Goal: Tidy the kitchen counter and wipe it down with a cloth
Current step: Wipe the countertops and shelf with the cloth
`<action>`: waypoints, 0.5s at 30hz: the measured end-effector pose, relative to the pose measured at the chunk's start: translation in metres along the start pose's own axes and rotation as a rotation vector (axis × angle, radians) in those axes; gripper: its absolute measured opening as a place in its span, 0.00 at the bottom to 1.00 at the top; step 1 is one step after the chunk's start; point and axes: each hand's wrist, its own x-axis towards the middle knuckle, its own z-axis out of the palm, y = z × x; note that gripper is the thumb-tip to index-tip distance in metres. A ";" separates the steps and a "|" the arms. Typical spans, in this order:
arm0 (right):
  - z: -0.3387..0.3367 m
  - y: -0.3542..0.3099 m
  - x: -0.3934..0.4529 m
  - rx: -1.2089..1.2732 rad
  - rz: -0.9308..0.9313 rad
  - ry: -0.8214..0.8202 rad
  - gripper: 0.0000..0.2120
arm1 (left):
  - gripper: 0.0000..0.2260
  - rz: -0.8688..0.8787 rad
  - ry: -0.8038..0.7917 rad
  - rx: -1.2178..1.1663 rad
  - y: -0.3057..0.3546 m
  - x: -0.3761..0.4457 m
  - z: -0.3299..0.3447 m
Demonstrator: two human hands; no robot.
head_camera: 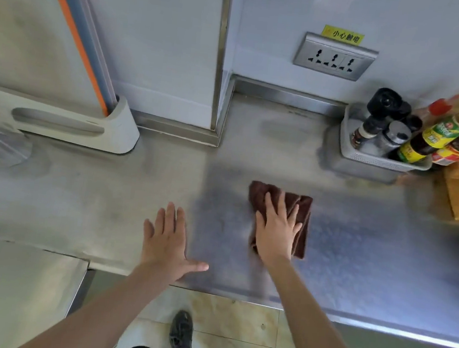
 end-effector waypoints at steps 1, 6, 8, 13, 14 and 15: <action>0.013 -0.011 -0.024 -0.014 -0.106 -0.037 0.24 | 0.56 0.000 -0.007 0.013 0.001 0.001 -0.003; 0.017 -0.003 -0.039 -0.218 -0.358 -0.158 0.24 | 0.51 0.075 0.085 -0.055 -0.009 0.015 -0.016; 0.002 0.004 0.004 -0.160 -0.205 -0.111 0.24 | 0.49 0.122 0.087 -0.060 -0.017 0.024 -0.021; 0.011 -0.021 0.006 -0.040 -0.026 -0.052 0.24 | 0.48 0.165 0.074 -0.098 -0.031 0.028 -0.019; 0.024 -0.028 -0.018 -0.078 -0.127 -0.034 0.24 | 0.49 0.175 0.094 -0.118 -0.033 0.029 -0.016; 0.034 -0.032 -0.044 -0.131 -0.228 -0.009 0.24 | 0.49 0.188 0.116 -0.132 -0.034 0.030 -0.015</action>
